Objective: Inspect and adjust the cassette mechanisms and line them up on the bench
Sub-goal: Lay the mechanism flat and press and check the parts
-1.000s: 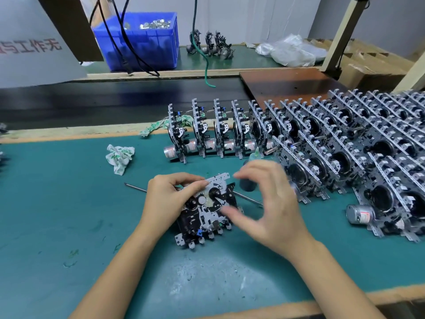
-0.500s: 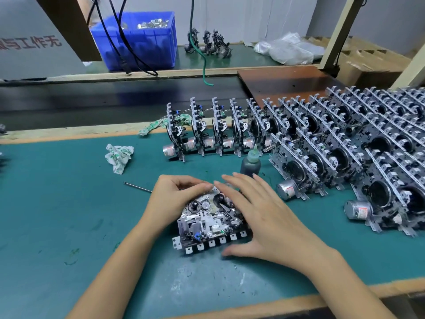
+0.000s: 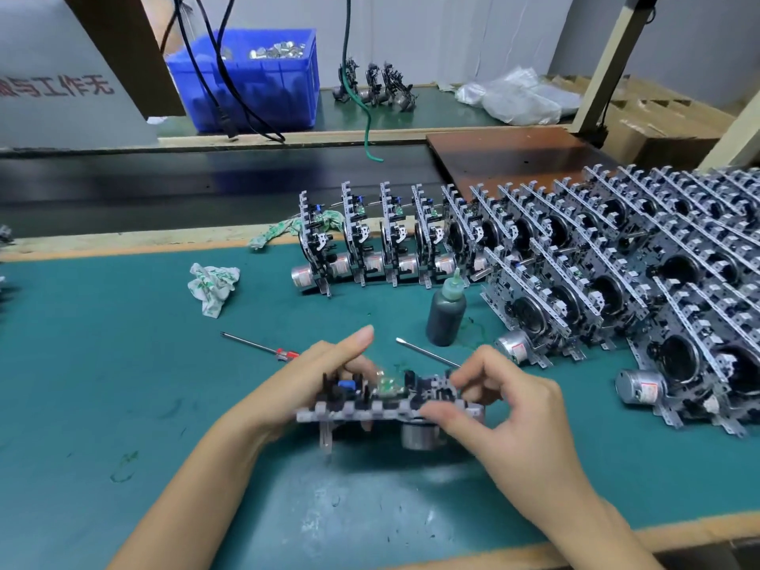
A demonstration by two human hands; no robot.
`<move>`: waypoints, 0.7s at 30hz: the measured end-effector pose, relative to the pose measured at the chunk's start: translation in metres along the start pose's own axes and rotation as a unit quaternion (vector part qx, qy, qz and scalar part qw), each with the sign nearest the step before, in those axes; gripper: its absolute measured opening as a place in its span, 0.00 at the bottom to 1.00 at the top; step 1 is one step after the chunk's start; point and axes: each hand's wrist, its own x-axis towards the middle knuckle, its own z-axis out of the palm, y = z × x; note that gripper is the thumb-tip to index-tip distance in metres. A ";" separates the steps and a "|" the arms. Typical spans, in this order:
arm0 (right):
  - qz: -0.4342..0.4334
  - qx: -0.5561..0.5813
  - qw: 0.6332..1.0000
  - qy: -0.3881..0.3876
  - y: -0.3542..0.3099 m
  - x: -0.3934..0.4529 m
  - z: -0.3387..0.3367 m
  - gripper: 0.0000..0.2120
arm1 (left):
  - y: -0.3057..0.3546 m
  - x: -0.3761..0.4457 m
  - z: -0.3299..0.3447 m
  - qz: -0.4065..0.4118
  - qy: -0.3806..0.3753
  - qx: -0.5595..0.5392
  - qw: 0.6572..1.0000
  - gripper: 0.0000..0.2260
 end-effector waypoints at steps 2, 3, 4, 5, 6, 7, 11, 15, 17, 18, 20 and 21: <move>0.027 0.009 0.999 0.013 0.001 0.002 -0.003 0.26 | 0.000 -0.001 0.006 0.031 -0.050 0.031 0.998 0.39; 0.038 0.007 0.999 0.013 0.003 0.003 -0.004 0.24 | 0.000 -0.001 0.009 0.052 -0.036 0.070 0.996 0.38; 0.047 0.004 0.999 0.011 0.005 0.003 -0.005 0.23 | -0.001 0.001 0.011 0.075 0.000 0.113 0.991 0.36; 0.056 0.004 0.998 0.008 0.006 0.003 -0.005 0.23 | -0.004 0.004 0.010 0.089 0.054 0.160 0.982 0.35; 0.065 0.008 0.998 0.006 0.008 0.003 -0.004 0.23 | -0.006 0.007 0.009 0.097 0.119 0.209 0.966 0.34; 0.073 0.012 0.997 0.006 0.010 0.004 -0.003 0.23 | -0.008 0.008 0.008 0.105 0.176 0.258 0.944 0.34; 0.064 -0.032 0.997 -0.006 0.018 0.018 0.001 0.25 | -0.006 0.008 0.007 0.168 0.256 0.132 0.943 0.22; 0.023 -0.088 0.996 -0.022 0.021 0.035 0.001 0.23 | 0.004 0.007 0.004 0.211 0.257 -0.053 0.942 0.21; -0.017 -0.100 0.994 -0.038 0.022 0.037 -0.003 0.17 | 0.008 0.001 0.001 0.271 0.250 -0.024 0.929 0.15; -0.024 -0.081 0.995 -0.060 0.023 0.038 -0.006 0.15 | 0.012 -0.003 0.000 0.308 0.248 0.029 0.918 0.12; -0.017 -0.022 0.992 -0.124 0.024 0.037 -0.010 0.18 | 0.022 -0.008 0.002 0.364 0.224 0.137 0.894 0.07; -0.016 0.002 0.988 -0.153 0.026 0.037 -0.011 0.19 | 0.027 -0.009 0.005 0.376 0.207 0.170 0.887 0.05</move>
